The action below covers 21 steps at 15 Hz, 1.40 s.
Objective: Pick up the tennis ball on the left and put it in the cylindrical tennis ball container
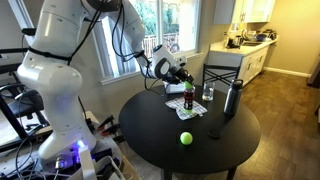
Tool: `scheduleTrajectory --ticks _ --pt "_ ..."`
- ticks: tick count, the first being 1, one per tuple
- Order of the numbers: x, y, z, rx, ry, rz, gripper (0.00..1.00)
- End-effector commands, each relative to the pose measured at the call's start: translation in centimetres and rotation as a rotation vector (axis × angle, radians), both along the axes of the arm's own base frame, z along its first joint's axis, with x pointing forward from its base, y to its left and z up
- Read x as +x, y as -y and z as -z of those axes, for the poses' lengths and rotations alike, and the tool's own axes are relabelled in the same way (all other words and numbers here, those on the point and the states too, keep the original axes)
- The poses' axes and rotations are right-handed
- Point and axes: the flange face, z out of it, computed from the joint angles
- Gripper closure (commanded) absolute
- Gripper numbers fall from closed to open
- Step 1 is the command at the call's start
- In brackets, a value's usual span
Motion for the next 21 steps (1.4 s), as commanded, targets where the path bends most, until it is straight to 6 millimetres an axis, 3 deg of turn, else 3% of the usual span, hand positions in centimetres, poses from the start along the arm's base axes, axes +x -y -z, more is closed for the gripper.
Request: scheduleTrajectory --ticks 1,5,7,10,21 --pt "0.2 0.2 0.7 -0.021 0.02 0.009 0.58" --pt "0.5 0.0 0.2 -0.04 0.055 -0.01 0.58" --pt "2.0 -0.4 -1.4 -0.05 0.071 -0.016 0.58" --pt "3.2 -0.8 -1.7 -0.062 0.092 -0.026 0.58" --pt "2.9 -1.7 2.7 -0.082 0.026 -0.054 0.58"
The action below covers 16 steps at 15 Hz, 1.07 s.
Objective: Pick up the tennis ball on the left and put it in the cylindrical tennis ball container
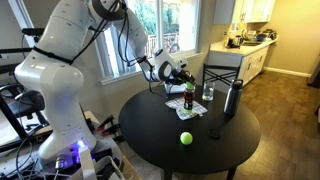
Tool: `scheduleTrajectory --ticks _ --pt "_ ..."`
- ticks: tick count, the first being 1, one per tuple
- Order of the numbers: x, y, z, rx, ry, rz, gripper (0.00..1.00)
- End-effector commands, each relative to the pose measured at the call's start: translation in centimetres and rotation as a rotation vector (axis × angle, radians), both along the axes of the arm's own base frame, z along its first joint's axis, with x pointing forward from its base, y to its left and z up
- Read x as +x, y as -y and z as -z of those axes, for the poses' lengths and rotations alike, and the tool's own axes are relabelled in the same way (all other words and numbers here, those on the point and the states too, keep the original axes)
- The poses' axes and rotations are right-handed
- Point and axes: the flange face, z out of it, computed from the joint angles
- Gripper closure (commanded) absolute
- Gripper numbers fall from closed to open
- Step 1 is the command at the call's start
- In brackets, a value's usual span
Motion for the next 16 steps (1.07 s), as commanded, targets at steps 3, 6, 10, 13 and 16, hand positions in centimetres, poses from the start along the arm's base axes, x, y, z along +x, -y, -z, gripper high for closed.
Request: scheduleTrajectory --ticks 3,6,10,13,16 --pt "-0.1 -0.7 0.9 0.02 -0.002 0.018 0.58" --pt "-0.2 -1.2 1.4 0.03 -0.005 0.024 0.58" --pt "-0.1 -1.0 1.7 0.033 -0.005 0.044 0.03" --pt "-0.1 -0.8 1.9 0.034 -0.005 0.054 0.0" --pt "-0.1 -1.0 1.5 0.041 0.001 0.057 0.0"
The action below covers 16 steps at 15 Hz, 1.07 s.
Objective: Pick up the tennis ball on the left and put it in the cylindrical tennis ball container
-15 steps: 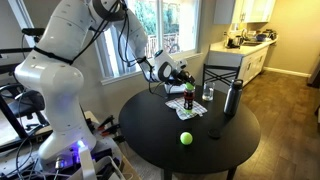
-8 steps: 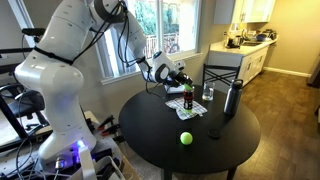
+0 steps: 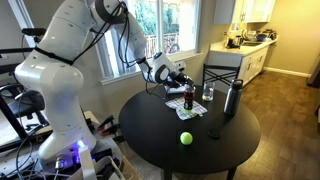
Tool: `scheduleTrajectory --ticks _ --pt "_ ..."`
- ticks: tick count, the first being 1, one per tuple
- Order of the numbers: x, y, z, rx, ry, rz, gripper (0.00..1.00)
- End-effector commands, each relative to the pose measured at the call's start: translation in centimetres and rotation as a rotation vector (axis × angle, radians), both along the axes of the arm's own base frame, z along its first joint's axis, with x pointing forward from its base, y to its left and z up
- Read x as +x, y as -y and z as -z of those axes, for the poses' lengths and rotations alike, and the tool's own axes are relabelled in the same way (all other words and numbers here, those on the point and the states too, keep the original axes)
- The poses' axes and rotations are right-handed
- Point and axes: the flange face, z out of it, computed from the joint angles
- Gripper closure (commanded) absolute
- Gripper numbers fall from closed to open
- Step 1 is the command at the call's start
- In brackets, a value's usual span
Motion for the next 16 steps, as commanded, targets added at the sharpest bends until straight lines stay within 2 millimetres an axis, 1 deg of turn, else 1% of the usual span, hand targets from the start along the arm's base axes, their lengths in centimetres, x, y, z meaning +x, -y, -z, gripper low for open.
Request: scheduleTrajectory --ticks 1,4,7,8,16 --pt "0.14 0.02 -0.59 -0.01 0.007 -0.006 0.0" --pt "0.47 -0.24 -1.22 -0.007 0.02 -0.011 0.0" --pt "0.64 -0.4 -1.43 -0.004 0.027 -0.01 0.0" --pt "0.86 -0.27 -0.91 0.003 0.024 -0.007 0.0" --pt "0.91 -0.33 -0.96 0.004 0.026 -0.007 0.0"
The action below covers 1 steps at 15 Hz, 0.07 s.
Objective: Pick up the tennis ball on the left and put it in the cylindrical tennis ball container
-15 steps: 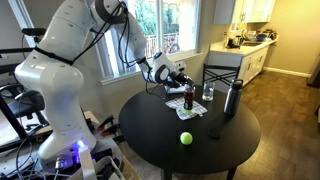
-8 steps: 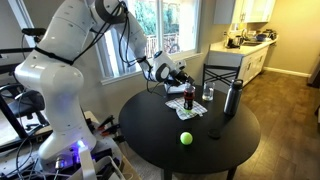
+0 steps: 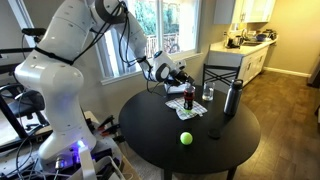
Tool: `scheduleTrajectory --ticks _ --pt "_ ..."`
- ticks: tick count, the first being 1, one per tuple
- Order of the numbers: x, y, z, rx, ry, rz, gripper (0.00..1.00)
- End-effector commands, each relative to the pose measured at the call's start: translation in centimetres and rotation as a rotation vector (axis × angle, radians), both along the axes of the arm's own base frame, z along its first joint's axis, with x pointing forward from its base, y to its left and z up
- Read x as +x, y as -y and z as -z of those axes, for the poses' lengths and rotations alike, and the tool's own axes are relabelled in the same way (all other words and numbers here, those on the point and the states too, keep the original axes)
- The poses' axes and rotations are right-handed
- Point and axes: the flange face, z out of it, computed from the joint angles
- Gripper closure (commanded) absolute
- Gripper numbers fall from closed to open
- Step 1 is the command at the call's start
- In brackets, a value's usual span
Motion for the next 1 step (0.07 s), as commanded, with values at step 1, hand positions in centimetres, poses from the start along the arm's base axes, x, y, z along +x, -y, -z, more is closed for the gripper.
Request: scheduleTrajectory --ticks 1 --pt "0.02 0.09 -0.01 0.001 -0.001 -0.001 0.0"
